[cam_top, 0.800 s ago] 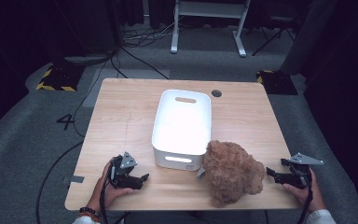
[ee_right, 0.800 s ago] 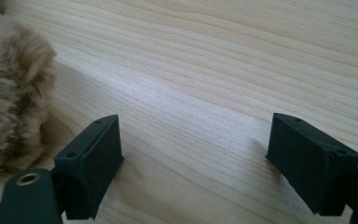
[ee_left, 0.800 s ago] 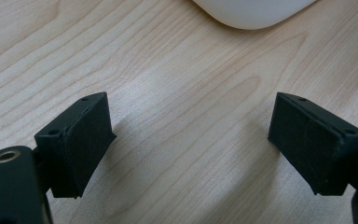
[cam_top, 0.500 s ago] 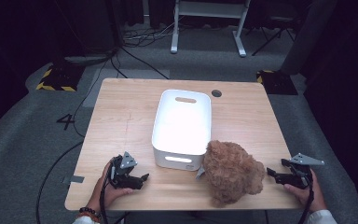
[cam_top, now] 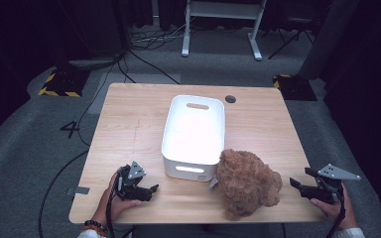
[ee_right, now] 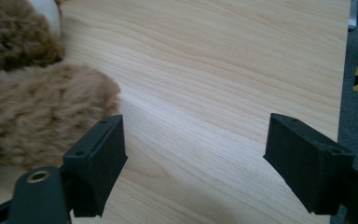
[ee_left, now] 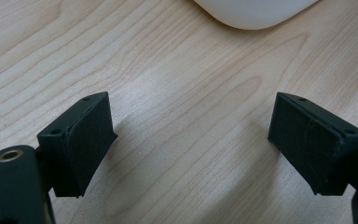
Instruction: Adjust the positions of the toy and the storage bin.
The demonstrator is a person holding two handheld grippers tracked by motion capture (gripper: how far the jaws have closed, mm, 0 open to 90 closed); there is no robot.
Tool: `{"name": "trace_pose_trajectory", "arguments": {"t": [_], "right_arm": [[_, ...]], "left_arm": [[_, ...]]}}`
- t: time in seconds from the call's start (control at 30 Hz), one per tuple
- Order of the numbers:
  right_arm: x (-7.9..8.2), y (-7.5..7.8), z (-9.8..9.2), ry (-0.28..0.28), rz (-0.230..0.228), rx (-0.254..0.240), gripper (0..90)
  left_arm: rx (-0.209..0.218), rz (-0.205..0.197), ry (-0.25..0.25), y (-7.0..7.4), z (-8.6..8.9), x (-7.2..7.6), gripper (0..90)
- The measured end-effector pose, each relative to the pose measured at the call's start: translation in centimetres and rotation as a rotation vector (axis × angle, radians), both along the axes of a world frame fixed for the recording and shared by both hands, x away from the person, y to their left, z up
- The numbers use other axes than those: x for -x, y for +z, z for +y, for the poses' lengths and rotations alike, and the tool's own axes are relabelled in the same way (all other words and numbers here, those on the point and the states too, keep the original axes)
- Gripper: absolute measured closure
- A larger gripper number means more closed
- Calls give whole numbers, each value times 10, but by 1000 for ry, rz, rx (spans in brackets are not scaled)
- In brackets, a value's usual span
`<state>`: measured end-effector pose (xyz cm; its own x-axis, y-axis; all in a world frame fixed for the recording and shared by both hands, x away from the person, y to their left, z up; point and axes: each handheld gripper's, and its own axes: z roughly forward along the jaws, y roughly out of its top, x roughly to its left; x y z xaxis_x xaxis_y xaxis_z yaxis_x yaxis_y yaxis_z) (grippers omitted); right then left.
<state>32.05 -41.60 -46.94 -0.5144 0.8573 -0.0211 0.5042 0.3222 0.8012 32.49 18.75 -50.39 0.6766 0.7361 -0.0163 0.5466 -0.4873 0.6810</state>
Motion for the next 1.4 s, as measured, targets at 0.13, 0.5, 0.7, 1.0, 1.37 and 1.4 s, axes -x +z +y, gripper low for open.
{"name": "trace_pose_trajectory", "arguments": {"t": [0.13, 0.5, 0.7, 1.0, 1.37, 1.4], "right_arm": [[6, 9, 4, 44, -17, -40, 199], [19, 25, 25, 163, -41, -35, 200], [23, 28, 35, 201, -58, -38, 205], [31, 35, 50, 255, -70, -45, 208], [37, 40, 69, 321, -72, -63, 206], [38, 41, 71, 327, -74, -63, 206]], "left_arm": [[0, 0, 1, 0, 0, 0, 141], [0, 0, 0, 0, 0, 0, 140], [-1, 0, 1, 0, 0, 0, 141], [2, 1, 4, 0, 0, 0, 142], [1, 1, 4, 0, 0, 0, 142], [2, 0, 4, 0, 0, 0, 142]]}}
